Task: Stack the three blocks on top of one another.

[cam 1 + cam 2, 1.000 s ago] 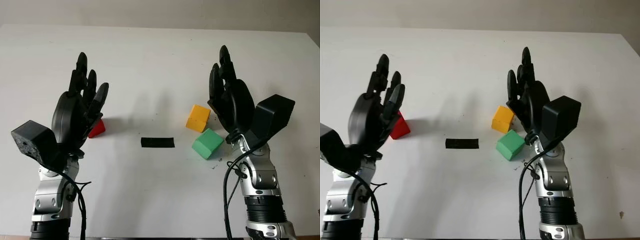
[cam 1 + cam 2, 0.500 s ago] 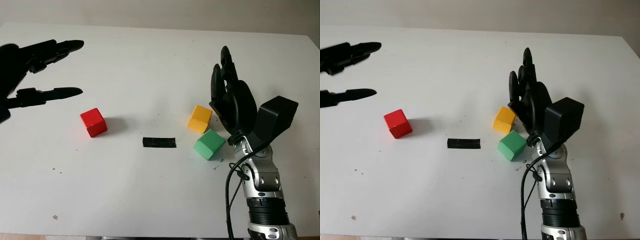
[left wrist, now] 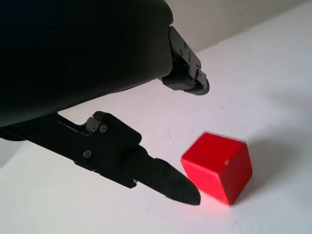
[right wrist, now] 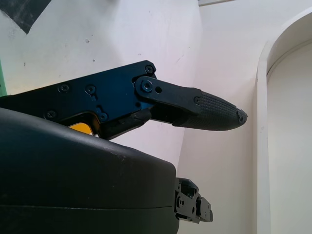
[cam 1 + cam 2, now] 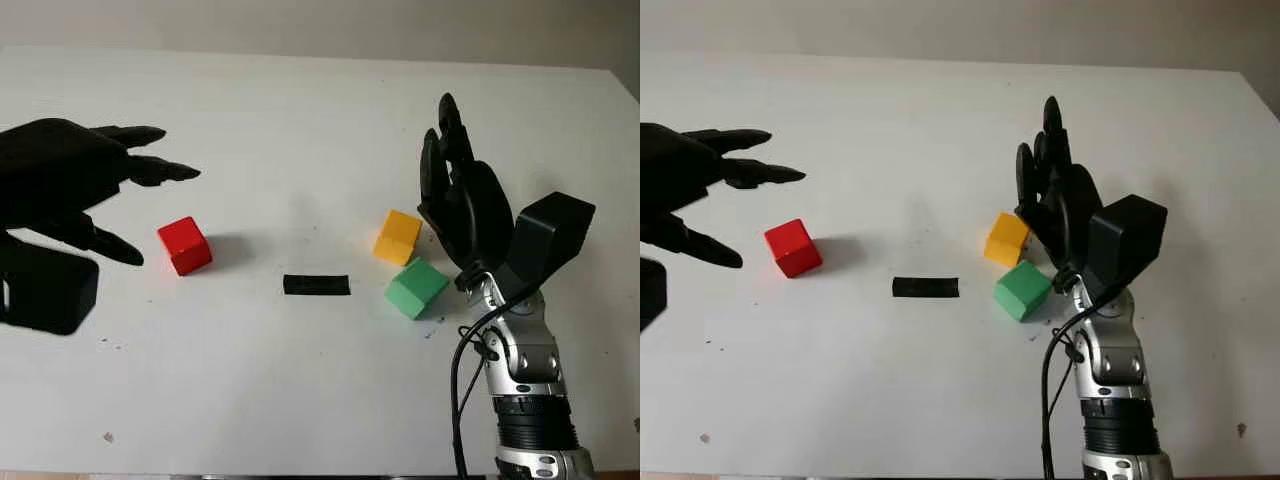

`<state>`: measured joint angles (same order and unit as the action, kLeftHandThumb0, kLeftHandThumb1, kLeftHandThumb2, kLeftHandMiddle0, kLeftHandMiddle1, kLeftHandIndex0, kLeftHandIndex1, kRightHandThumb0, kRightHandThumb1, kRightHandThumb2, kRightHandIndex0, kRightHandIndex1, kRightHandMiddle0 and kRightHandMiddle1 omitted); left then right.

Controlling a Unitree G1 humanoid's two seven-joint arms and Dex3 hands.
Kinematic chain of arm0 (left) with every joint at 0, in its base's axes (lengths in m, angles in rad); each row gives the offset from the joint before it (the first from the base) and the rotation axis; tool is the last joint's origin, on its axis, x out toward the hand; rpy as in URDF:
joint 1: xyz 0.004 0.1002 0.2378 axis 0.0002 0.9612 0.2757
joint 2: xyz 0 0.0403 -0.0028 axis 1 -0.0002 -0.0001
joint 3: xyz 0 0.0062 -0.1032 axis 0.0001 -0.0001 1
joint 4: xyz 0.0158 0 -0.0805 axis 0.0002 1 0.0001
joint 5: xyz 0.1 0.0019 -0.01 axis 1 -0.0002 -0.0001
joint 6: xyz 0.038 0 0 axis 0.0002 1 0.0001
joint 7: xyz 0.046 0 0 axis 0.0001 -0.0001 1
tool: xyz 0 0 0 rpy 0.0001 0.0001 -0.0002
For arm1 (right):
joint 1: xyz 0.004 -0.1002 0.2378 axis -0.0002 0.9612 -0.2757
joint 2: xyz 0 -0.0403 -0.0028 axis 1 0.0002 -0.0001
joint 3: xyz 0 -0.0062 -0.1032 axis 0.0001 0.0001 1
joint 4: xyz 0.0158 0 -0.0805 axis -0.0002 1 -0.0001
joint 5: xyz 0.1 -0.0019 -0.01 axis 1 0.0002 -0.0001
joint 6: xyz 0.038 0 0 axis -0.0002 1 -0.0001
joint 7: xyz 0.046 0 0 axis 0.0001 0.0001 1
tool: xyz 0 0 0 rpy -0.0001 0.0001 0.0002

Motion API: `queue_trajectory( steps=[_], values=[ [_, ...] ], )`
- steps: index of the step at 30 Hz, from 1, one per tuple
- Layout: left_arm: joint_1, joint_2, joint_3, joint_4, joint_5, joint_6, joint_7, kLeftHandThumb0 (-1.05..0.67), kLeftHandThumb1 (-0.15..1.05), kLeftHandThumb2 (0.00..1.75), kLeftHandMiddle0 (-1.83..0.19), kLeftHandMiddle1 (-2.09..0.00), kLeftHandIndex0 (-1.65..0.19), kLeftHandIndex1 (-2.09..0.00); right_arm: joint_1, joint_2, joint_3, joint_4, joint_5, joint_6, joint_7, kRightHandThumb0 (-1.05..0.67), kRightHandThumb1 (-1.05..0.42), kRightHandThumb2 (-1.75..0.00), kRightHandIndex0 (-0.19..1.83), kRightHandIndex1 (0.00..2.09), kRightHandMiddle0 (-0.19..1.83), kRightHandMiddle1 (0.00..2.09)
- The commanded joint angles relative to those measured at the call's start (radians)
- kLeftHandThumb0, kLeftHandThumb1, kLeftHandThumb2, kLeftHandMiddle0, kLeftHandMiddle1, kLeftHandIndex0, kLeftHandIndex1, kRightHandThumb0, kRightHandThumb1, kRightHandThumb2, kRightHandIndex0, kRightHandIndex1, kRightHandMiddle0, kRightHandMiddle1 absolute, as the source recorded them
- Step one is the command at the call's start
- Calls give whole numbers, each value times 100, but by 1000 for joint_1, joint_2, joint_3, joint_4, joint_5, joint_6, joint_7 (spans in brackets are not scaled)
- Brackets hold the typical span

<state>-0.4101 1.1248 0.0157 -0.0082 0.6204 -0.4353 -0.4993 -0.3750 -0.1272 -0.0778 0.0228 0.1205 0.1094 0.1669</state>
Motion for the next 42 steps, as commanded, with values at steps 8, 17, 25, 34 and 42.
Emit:
queue_trajectory(
  steps=[8, 17, 25, 34, 42],
  values=[
    [-37, -23, -90, 31, 235, -97, 209, -47, 88, 6, -5, -6, -28, -4, -2, -8, -4, -5, -5, -18, -2, -71, -105, -66, -19, 0, -19, 0],
    [-87, -27, -174, 119, 434, -163, 447, -52, 86, 5, -9, -6, -30, -6, 5, -15, -9, -6, -1, -14, 6, -71, -105, -66, -19, 0, -19, 0],
    [-113, -38, -216, 172, 470, -180, 542, -43, 89, 6, -12, -7, -45, -11, 5, -19, -8, -10, -5, -12, 6, -70, -105, -67, -19, 0, -19, 0],
    [-129, -40, -240, 204, 480, -187, 586, -32, 93, 6, -17, -7, -66, -19, 9, -24, -8, -28, 0, 11, 3, -70, -105, -67, -19, 0, -19, 0],
    [-130, -44, -239, 207, 460, -193, 581, -35, 94, 5, -23, -6, -44, -104, 10, -30, -8, -32, 4, 13, 9, -70, -105, -67, -19, 0, -19, 0]
  ],
)
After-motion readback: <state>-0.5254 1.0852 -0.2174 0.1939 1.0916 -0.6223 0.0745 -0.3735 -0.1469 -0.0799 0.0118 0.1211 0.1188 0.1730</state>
